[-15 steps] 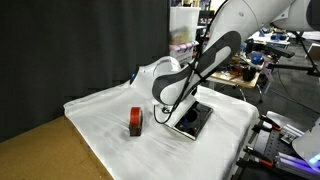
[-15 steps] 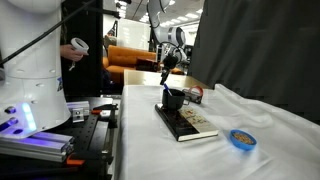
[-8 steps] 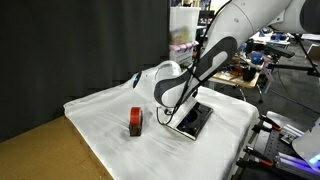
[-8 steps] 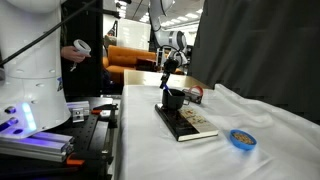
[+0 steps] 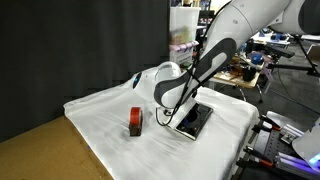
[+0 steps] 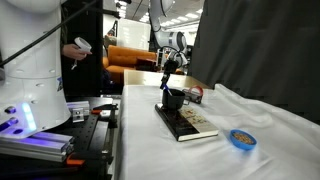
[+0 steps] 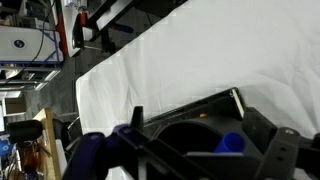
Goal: Remove the blue marker from the black mug and put it on the left side of the table
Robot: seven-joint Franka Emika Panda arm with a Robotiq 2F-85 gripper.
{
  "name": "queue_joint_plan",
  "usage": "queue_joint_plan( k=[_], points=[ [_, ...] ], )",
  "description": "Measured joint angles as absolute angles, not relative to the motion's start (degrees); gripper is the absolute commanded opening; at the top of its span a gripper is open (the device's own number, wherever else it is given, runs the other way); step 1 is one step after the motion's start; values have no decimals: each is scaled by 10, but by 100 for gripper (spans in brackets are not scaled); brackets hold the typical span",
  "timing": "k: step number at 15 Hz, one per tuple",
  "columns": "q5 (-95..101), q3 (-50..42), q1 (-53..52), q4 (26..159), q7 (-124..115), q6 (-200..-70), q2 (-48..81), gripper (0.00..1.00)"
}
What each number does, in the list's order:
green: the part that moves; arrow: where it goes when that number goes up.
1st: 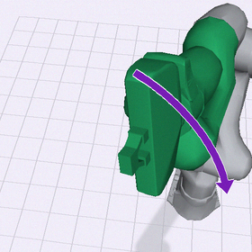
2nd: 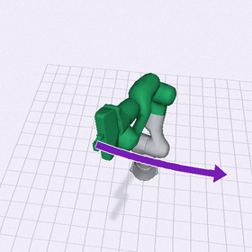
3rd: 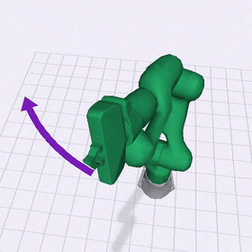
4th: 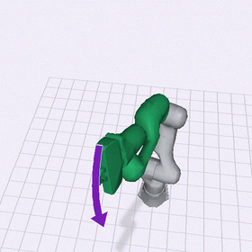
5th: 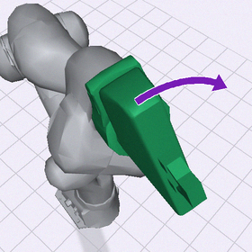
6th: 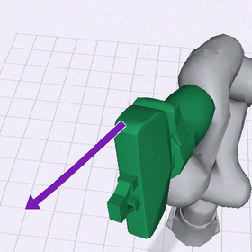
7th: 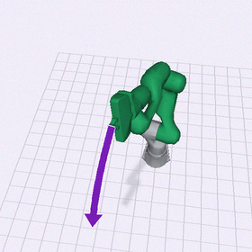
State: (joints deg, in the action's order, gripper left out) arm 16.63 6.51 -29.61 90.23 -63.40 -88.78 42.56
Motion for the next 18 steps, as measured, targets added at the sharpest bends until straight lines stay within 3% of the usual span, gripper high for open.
queue_joint_plan(
  k=[18],
  points=[
    [171,56,-296,898,-634,-887,437,100]
  ],
)
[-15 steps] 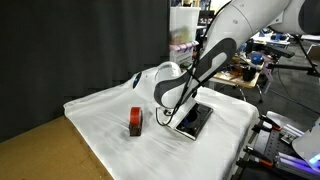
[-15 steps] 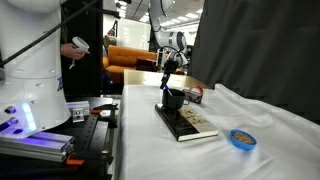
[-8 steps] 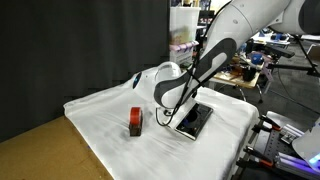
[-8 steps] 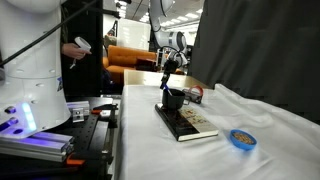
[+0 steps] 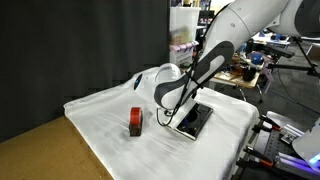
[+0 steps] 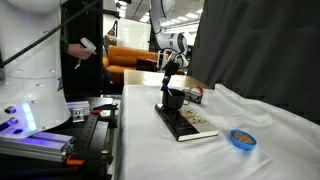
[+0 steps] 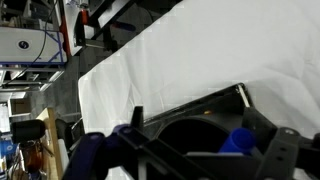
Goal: Remove the blue marker from the black mug and put it on the left side of the table
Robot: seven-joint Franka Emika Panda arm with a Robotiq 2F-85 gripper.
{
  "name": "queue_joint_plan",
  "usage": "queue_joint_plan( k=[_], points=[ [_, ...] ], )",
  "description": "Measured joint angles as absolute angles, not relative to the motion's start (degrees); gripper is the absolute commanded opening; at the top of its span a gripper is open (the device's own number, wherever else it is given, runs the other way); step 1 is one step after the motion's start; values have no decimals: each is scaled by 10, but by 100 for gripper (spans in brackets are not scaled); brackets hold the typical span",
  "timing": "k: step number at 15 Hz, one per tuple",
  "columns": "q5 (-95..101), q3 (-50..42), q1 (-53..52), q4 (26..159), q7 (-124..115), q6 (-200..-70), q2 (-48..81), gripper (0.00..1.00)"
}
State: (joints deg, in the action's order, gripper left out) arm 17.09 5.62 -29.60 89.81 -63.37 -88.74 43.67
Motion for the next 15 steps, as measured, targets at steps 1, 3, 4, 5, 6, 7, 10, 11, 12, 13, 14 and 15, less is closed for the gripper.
queue_joint_plan(
  k=[1,3,4,5,6,7,10,11,12,13,14,15],
  points=[
    [172,54,-296,895,-633,-887,442,100],
    [173,52,-296,887,-632,-887,452,100],
    [173,52,-296,883,-631,-887,456,100],
    [173,51,-296,880,-630,-887,460,100],
    [173,51,-296,876,-630,-887,463,100],
    [173,51,-296,873,-629,-887,464,100],
    [173,51,-296,869,-628,-887,468,100],
    [173,51,-296,869,-628,-887,468,100],
    [173,51,-296,869,-628,-887,468,100],
    [173,51,-296,869,-628,-887,468,100],
    [173,51,-296,869,-628,-887,468,100],
    [173,51,-296,869,-628,-887,468,100]
  ],
)
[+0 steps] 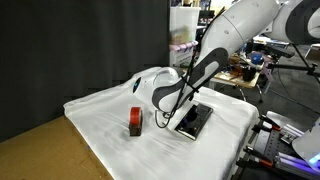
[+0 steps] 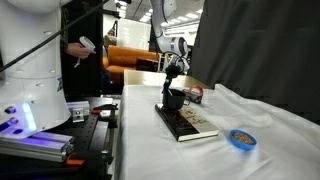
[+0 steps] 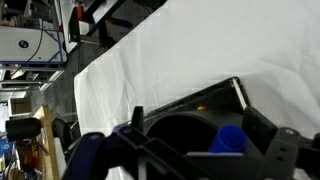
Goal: Remove the blue marker from the black mug and put it on the left side of the table
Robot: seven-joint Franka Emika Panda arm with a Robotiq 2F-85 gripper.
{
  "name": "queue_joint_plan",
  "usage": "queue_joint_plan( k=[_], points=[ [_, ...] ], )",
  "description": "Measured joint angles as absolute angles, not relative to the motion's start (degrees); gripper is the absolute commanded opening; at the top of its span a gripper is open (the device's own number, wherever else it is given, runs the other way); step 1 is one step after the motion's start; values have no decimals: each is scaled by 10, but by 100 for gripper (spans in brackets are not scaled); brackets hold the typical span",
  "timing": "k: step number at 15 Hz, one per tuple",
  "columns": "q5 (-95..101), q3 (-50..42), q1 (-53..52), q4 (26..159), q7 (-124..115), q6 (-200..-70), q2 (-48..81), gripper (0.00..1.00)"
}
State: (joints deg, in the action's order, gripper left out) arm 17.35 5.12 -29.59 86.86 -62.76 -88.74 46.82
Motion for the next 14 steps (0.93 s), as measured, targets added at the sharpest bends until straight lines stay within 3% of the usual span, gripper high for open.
queue_joint_plan(
  k=[2,3,4,6,14],
  points=[
    [173,51,-296,869,-628,-887,468,100],
    [173,51,-297,869,-628,-887,469,94],
    [173,51,-297,869,-628,-887,469,72],
    [173,51,-297,869,-628,-887,469,68],
    [170,57,-299,868,-630,-887,469,14]
  ],
)
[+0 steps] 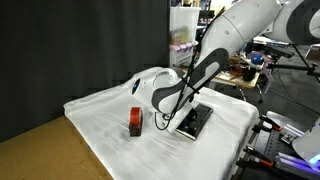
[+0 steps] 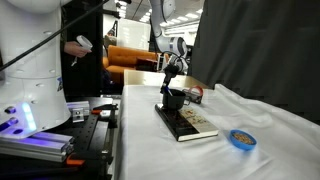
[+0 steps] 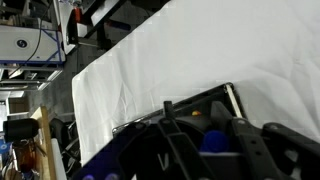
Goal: Remove the blue marker from the black mug and put it on the left side of the table
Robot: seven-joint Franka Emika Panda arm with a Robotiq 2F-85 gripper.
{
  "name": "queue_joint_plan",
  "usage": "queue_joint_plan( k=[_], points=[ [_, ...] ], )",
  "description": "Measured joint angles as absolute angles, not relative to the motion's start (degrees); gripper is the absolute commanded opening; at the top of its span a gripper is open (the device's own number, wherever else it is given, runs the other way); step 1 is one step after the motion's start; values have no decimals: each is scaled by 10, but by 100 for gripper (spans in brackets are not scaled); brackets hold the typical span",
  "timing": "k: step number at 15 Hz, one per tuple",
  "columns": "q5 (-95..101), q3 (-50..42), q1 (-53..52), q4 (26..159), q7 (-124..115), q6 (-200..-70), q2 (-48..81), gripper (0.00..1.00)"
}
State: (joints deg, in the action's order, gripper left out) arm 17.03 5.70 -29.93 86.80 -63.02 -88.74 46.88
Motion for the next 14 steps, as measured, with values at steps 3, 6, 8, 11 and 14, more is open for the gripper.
queue_joint_plan(
  k=[3,6,8,11,14],
  points=[
    [170,58,-302,864,-630,-882,468,5],
    [170,59,-306,858,-630,-880,467,17],
    [170,59,-307,856,-630,-880,467,17],
    [170,59,-308,854,-630,-880,467,11],
    [170,58,-308,854,-631,-880,467,5]
  ],
)
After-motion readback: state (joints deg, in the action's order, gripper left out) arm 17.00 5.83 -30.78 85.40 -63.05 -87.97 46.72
